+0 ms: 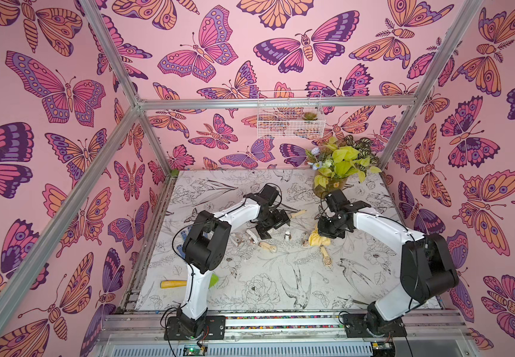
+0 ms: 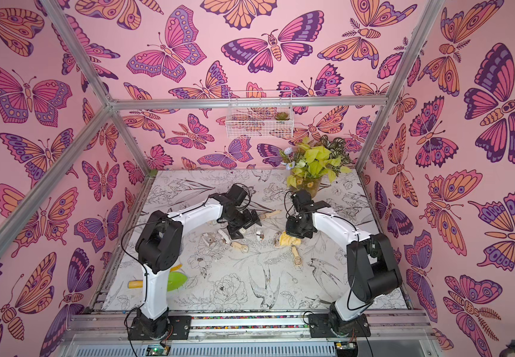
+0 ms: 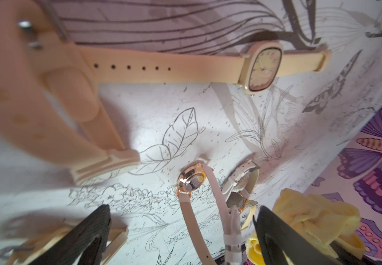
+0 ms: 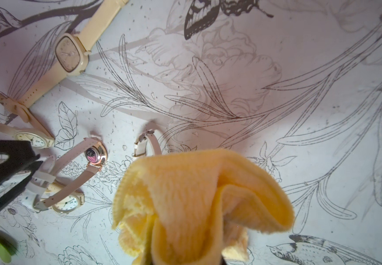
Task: Wipe the watch dial
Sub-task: Pick up the watch at the center of the board.
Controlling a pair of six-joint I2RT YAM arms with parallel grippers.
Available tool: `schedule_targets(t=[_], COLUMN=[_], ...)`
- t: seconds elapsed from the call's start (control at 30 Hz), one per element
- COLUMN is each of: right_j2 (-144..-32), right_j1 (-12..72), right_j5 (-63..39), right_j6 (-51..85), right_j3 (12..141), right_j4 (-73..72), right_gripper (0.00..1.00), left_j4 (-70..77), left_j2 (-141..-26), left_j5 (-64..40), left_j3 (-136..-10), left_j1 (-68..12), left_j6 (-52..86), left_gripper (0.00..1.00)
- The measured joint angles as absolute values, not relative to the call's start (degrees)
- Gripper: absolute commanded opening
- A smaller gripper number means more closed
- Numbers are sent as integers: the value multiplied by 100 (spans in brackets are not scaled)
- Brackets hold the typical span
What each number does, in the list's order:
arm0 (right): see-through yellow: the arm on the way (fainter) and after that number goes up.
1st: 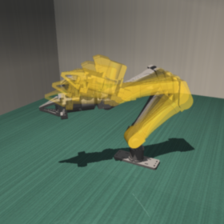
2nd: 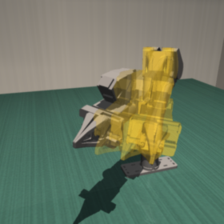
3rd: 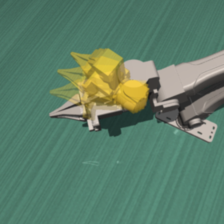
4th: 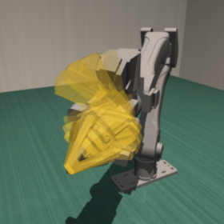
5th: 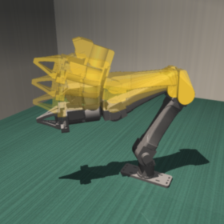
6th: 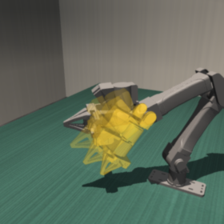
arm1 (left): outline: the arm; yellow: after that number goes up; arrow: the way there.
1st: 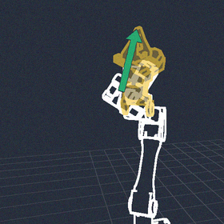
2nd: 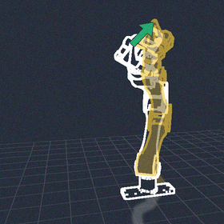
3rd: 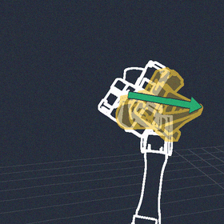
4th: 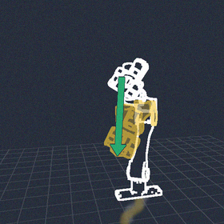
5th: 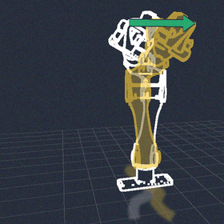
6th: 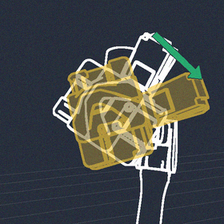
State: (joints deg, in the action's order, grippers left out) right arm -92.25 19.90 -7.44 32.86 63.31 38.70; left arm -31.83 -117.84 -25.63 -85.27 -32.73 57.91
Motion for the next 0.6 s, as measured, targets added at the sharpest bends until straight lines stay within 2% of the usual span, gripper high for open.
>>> schedule_targets(t=[0.37, 0.6], right_j2=[-9179, -8991], right_j1=[1990, 1988], right_j5=[-753, -753], right_j6=[3251, 3247], right_j3=[6331, 6329], right_j4=[4056, 4141], right_gripper=[0, 0], left_j4=[-342, 941], left_j2=[-10995, -10919], left_j5=[-3481, -3736], left_j3=[-6696, -6123], left_j1=[-3221, -3183], left_j6=[6189, 6598], left_gripper=[100, 100])
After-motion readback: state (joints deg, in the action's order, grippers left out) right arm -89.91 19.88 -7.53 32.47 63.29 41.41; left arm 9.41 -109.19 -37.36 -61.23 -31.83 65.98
